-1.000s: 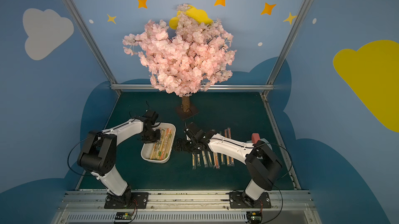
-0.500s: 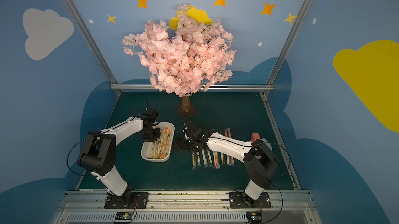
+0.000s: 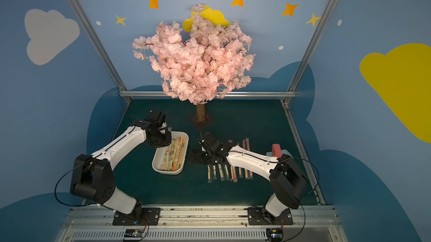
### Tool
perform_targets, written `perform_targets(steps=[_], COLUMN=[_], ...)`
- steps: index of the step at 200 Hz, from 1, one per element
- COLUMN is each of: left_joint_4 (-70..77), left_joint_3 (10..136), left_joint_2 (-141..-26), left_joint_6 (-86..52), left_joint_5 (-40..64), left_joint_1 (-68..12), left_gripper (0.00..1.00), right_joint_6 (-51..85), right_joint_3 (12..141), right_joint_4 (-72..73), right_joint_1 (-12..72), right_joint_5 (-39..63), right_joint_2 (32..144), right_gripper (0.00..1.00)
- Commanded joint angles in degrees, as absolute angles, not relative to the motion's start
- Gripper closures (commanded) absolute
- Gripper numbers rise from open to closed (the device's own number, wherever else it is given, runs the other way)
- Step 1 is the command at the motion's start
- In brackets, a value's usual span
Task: Take the paired disposable chopsticks out of the storage box
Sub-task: Pick up the paired disposable chopsticks from the storage box, then place the paired disposable chopsticks at the center of the board.
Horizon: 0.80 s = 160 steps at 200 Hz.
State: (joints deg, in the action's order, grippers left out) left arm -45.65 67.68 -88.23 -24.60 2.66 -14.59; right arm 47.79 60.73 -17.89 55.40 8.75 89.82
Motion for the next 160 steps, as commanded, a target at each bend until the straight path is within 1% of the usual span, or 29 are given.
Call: perform_targets(steps=[1, 18, 29, 38, 58, 109, 160], left_joint_4=[-43.2, -38.2, -34.7, -32.3, -29.1, -21.9, -18.6], left_joint_3=[65.8, 61.9, 59.3, 57.7, 56.0, 55.9, 57.3], left_joint_2=[-84.6, -81.9, -80.3, -79.7, -79.7, -84.9, -92.7], left_joint_6=[-28.2, -32.4, -35.2, -37.3, -40.2, -44.5, -44.2], left_joint_5=[9.5, 12.7, 13.0, 14.9, 15.4, 14.1, 14.3], left_joint_1=[-16.0, -17.8, -19.6, -21.0, -23.9, -29.8, -34.4], left_gripper=[0.97, 0.97, 0.97, 0.97, 0.97, 0.97, 0.97], right_joint_6=[48.1, 49.3, 50.4, 51.2, 52.9, 54.7, 55.6], right_joint_3=[58.3, 56.1, 54.2, 52.9, 50.8, 49.3, 49.7], right_joint_4=[-18.3, -18.9, -18.8, -18.8, -19.1, -21.5, -22.0], right_joint_1=[55.7, 55.8, 55.8, 55.8, 55.8, 56.2, 56.7], right_joint_5=[4.4, 0.7, -1.7, -3.5, -6.0, -8.7, -8.8], right_joint_2=[85.6, 82.5, 80.5, 78.6, 76.2, 75.1, 76.7], right_gripper=[0.04, 0.04, 0.04, 0.04, 0.04, 0.04, 0.05])
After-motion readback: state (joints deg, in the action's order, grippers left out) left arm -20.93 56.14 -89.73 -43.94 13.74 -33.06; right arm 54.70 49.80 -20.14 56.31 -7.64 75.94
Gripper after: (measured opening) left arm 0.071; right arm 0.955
